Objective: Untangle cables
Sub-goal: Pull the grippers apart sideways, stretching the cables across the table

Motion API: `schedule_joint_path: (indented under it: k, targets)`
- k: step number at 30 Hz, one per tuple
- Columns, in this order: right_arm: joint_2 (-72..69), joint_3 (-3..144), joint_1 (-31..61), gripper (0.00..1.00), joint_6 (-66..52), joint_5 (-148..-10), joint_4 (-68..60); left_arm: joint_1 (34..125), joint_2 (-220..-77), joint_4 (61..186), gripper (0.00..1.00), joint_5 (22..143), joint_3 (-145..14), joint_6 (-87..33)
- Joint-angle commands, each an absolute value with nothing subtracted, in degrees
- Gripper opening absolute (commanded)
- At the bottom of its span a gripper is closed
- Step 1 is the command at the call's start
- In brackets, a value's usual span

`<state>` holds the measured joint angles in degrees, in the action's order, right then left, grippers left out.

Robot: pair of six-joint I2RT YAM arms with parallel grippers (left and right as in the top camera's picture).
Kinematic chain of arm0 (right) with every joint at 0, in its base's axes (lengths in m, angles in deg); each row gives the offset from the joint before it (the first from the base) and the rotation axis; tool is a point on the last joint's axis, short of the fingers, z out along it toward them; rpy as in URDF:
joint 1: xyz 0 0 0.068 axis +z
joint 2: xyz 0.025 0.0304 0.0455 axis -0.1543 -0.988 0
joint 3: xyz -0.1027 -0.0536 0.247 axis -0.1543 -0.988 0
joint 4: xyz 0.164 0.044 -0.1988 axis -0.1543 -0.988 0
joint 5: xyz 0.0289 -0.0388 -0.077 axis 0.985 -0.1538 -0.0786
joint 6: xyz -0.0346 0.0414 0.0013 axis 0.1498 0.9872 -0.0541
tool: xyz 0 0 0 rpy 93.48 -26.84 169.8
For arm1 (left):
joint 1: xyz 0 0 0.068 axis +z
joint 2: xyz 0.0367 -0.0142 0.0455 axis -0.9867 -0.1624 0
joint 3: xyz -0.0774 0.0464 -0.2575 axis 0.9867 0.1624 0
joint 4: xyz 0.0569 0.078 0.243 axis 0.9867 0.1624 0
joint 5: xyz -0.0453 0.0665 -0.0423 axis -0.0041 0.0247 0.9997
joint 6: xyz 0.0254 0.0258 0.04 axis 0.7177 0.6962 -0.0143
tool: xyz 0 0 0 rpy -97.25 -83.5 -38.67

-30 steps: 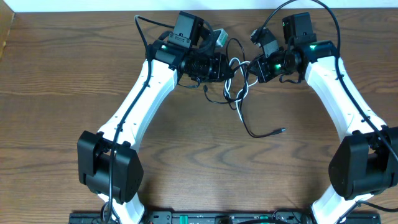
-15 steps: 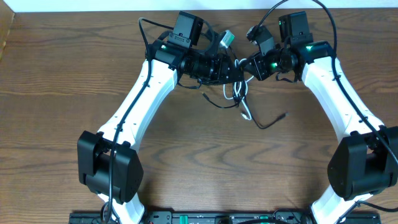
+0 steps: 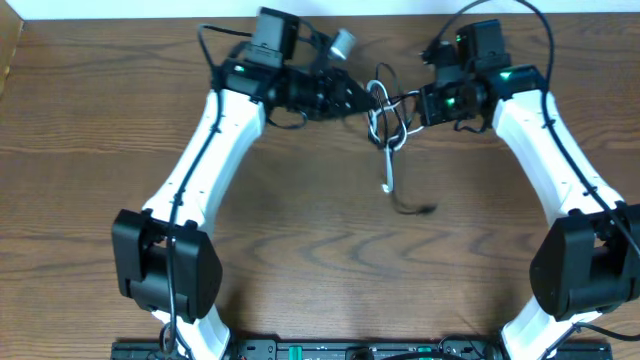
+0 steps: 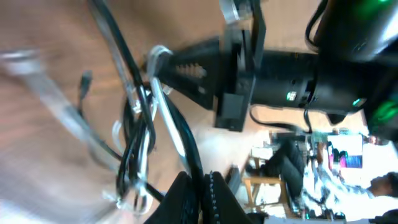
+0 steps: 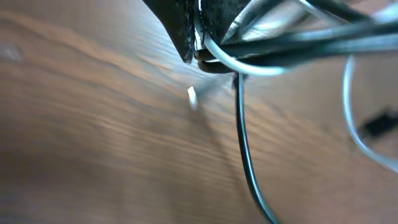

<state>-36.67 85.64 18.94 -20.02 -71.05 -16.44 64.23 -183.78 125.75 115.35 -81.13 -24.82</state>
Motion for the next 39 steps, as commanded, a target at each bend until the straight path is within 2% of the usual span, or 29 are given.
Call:
schedule_joint_path:
  k: [1,13,21,28,34,36,39]
  targets:
    - [-36.06,85.27,15.07,0.01,-14.22,-76.3,-17.51,68.69,-184.2,123.5,0.08,116.86,-81.57,-26.35]
    - [-36.23,85.18,5.34,0.01,-10.81,-77.85,-25.4,76.49,-184.2,126.49,0.08,101.36,-81.55,-25.89]
    - [-36.26,85.16,3.16,0.01,-6.92,-87.9,-29.64,76.51,-184.2,131.21,0.07,94.37,-81.55,-22.5]
    - [-36.28,85.14,3.36,0.01,-10.64,-82.77,-32.85,75.27,-184.24,135.84,0.08,93.52,-80.85,-20.89]
    - [-36.28,85.16,4.29,0.02,-13.94,-78.81,-35.56,70.28,-184.31,136.52,0.08,93.49,-78.42,-19.99]
    - [-36.28,85.16,4.64,0.09,-15.25,-77.3,-36.24,68.1,-184.31,136.54,0.08,93.43,-78.27,-19.38]
    - [-36.28,85.16,5.23,0.36,-17.2,-74.77,-36.26,65.1,-184.31,136.3,0.09,91.68,-78.27,-19.18]
